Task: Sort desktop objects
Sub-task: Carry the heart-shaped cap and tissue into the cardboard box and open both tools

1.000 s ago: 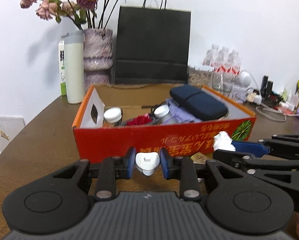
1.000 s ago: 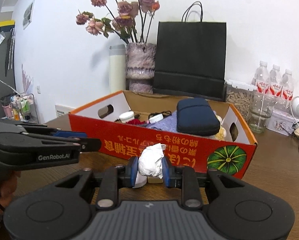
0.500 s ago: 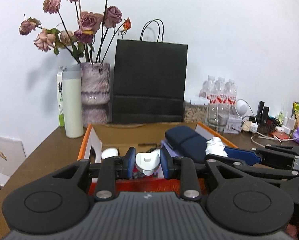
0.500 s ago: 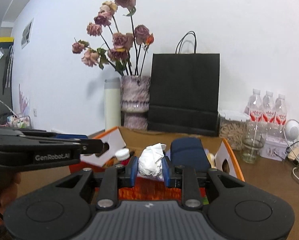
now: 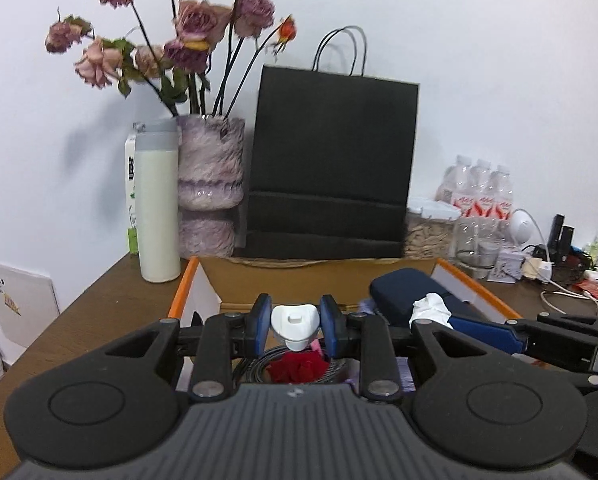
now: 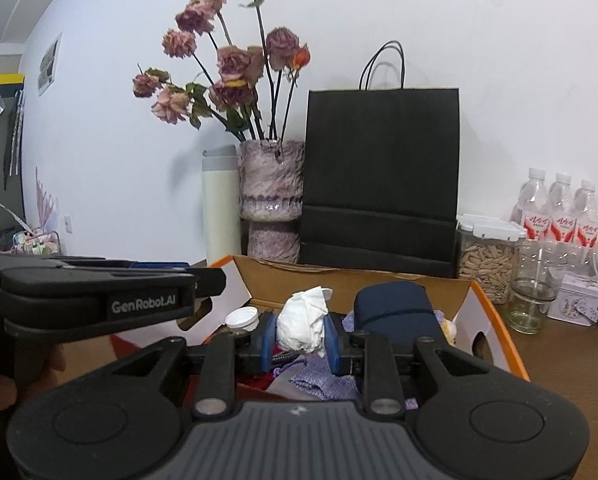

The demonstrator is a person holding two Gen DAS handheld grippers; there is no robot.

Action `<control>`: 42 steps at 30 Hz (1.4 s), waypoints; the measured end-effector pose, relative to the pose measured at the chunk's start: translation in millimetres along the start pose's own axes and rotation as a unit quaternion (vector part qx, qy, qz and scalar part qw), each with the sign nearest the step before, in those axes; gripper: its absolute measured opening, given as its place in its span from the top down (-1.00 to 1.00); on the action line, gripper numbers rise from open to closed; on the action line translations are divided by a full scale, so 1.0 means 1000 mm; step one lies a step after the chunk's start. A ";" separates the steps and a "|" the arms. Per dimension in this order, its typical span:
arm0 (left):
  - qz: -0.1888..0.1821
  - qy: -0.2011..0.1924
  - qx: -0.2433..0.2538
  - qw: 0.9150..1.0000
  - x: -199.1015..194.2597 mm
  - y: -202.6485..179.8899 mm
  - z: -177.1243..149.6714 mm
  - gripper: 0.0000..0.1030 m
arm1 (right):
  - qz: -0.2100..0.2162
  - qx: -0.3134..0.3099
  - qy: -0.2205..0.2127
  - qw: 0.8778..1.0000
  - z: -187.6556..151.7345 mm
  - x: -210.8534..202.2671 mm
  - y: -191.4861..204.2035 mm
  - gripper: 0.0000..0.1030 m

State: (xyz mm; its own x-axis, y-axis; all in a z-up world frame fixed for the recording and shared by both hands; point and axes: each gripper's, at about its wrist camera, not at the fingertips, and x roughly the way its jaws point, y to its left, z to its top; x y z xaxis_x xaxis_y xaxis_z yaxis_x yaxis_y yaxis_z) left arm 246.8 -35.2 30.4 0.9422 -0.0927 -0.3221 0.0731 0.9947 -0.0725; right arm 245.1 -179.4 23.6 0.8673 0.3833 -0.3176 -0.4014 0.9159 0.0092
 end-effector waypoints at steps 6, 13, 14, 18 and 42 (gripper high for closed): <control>0.009 0.005 0.011 1.000 0.022 0.005 0.000 0.47 | 0.004 0.000 0.017 1.000 0.000 0.027 -0.005 0.53; 0.010 0.015 0.026 1.000 0.044 0.005 -0.002 0.47 | 0.005 0.006 0.029 1.000 0.002 0.050 -0.018 0.53; 0.010 0.016 0.028 0.999 0.047 0.005 -0.002 0.47 | 0.005 0.005 0.029 1.000 0.002 0.052 -0.019 0.53; 0.009 0.019 0.034 0.999 0.055 0.005 -0.003 0.47 | 0.006 -0.001 0.034 0.999 0.003 0.061 -0.023 0.53; 0.016 0.051 0.049 0.997 0.070 0.006 -0.016 0.47 | -0.021 -0.018 0.055 0.998 -0.009 0.066 -0.027 0.53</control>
State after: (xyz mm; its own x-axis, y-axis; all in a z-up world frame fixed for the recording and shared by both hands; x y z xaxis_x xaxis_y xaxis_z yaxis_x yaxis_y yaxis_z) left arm 307.9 -36.2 -7.9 0.9069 -0.0600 -0.4170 0.0800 0.9963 0.0305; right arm 310.5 -180.1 -6.6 0.8467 0.3271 -0.4197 -0.3769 0.9254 -0.0391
